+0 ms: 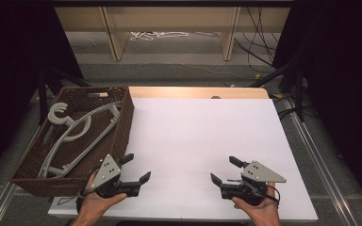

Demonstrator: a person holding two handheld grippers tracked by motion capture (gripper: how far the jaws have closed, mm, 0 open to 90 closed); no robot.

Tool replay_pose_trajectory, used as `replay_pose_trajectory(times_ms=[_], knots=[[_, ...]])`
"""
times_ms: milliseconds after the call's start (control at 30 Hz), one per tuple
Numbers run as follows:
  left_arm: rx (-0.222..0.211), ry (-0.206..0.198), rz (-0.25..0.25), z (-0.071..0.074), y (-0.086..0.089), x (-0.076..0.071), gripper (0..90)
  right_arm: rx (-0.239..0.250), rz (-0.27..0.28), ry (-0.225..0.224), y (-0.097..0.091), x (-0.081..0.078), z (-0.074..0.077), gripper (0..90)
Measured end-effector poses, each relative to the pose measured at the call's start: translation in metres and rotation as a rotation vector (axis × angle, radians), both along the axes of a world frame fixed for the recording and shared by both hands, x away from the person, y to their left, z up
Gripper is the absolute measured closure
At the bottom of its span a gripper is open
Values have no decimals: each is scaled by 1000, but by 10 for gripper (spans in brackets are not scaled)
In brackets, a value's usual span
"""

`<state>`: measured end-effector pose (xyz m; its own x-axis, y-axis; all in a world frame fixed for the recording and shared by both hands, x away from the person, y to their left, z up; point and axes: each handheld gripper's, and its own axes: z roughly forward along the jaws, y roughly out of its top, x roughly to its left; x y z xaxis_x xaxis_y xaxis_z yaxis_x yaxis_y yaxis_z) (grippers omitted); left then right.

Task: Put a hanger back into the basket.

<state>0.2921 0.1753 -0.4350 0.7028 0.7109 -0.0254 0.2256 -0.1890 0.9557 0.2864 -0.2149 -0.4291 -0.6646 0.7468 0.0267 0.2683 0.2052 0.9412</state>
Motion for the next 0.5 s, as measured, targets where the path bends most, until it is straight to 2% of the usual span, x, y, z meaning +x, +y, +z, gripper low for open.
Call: replay_pose_trajectory(times_ms=[133,233,333,400,500], knots=[[5,-3,2,1,1,-2,158,-1,-3,8,-1,-4,-2,163],[3,-4,0,1,3,-2,158,8,23,21,1,-5,-3,162],[6,-6,-3,0,3,-1,158,9,13,25,0,-4,-3,163],[4,-4,-13,-2,1,0,157,-4,5,12,0,-4,-3,163],[6,7,-9,-2,0,-1,158,0,3,7,0,-3,-3,162]])
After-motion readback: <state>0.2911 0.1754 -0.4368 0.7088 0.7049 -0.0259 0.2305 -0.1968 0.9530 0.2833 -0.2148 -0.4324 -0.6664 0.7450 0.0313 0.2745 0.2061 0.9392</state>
